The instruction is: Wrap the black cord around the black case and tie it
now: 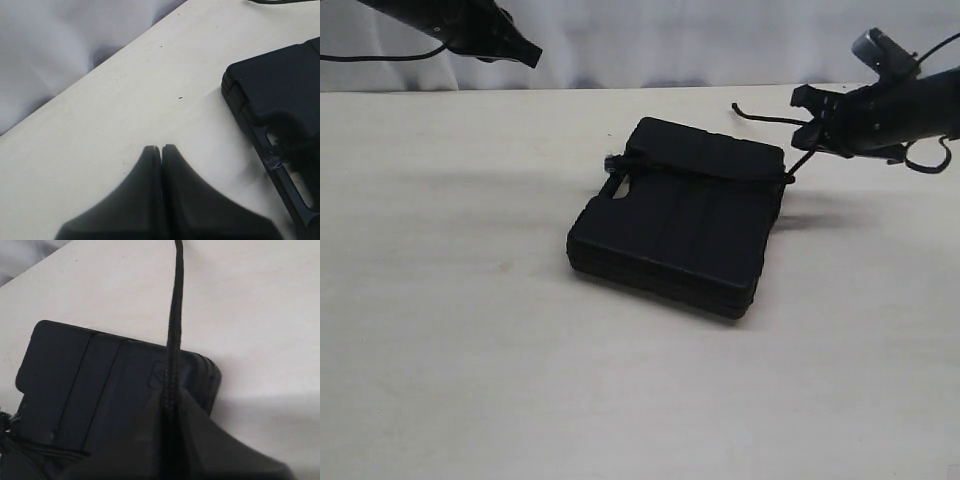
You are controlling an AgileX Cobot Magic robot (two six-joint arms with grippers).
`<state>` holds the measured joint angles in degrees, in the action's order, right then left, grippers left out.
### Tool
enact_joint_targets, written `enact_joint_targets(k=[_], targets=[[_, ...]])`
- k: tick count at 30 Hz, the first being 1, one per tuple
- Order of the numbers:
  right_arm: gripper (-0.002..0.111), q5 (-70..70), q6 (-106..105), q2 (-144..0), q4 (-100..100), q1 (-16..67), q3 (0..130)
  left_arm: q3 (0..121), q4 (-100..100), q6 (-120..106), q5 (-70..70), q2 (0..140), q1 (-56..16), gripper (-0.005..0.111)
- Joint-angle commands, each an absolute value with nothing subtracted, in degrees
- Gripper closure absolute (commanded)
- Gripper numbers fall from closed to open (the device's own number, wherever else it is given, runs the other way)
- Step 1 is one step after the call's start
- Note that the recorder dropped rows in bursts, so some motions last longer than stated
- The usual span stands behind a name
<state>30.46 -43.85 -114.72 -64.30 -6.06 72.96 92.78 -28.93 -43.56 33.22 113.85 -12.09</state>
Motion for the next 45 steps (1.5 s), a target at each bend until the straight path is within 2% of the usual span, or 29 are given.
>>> enact_joint_targets(k=[1,6,11,14,18,20,29,34,37,40,45], targets=[[0.104,19.21,-44.89,-106.84,-63.64,-6.1,62.64,92.66,-29.8,-43.67,32.53,113.78,-12.03,0.107],[0.104,7.34,-44.94,-97.36,-68.41,-5.85,50.65,92.66,-31.16,-43.67,32.76,113.78,-12.03,0.107],[0.101,6.64,-44.94,-92.12,-71.55,-5.85,43.83,92.66,-31.16,-43.67,33.39,113.78,-12.03,0.107],[0.085,9.09,-46.3,-90.85,-71.12,-5.85,42.41,92.66,-31.16,-43.67,34.28,113.78,-12.03,0.107],[0.051,12.08,-46.3,-90.51,-70.54,-5.85,41.23,92.66,-31.16,-43.67,35.74,113.78,-12.03,0.107],[0.045,12.08,-46.19,-90.51,-69.5,-5.85,40.6,92.66,-31.75,-43.67,36.23,113.78,-12.03,0.107],[0.045,11.26,-47.07,-85.42,-54.16,-5.85,45.19,92.66,-32.27,-43.67,36.14,113.78,-12.03,0.107],[0.049,10.79,-51.49,-81.19,-24.06,-5.85,49.29,92.66,-32.27,-45.16,35.85,113.78,-12.03,0.107],[0.049,14.59,-61.37,-81.91,-9.11,-5.85,49.29,92.66,-32.27,-45.4,35.34,113.78,-12.03,0.107],[0.049,14.39,-70.59,-84.1,-8.57,-5.36,48.95,92.66,-32.27,-45.78,35.22,113.78,-12.03,0.107],[0.049,12.1,-88.99,-88.58,-7.04,0.94,48.97,92.66,-32.27,-46.57,35.44,113.78,-12.03,0.107]])
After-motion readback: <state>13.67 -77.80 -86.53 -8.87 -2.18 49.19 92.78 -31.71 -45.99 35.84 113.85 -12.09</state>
